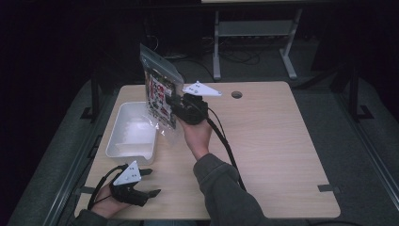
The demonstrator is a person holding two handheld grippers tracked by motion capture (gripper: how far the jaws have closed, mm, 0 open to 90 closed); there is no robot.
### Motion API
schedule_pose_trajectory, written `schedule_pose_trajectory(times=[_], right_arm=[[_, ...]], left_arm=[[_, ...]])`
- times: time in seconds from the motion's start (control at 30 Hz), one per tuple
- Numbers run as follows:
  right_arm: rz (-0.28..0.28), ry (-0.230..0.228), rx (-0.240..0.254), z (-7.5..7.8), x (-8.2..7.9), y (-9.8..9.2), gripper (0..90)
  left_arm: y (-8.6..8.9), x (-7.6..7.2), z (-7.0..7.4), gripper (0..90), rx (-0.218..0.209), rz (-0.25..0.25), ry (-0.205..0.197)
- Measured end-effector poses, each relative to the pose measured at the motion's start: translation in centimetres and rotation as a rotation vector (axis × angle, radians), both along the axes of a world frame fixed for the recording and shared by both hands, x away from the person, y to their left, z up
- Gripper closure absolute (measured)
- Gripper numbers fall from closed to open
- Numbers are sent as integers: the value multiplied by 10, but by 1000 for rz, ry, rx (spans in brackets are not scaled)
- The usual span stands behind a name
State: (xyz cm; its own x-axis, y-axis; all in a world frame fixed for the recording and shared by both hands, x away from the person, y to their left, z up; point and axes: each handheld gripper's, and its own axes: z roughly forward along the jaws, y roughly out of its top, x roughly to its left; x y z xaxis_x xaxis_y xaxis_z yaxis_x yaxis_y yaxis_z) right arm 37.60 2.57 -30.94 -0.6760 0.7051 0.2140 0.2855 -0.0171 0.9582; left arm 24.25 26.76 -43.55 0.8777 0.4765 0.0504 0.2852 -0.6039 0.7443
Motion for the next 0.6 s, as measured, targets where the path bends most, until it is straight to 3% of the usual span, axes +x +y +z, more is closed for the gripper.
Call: schedule_pose_trajectory(times=[0.43, 0.6], right_arm=[[3, -12, 49, 3, 12, 37, 755], [-9, -8, 37, -1, 16, 56, 755]], left_arm=[[5, 1, -2, 243, 13, 11, 0], [6, 2, -2, 243, 8, 9, 4]])
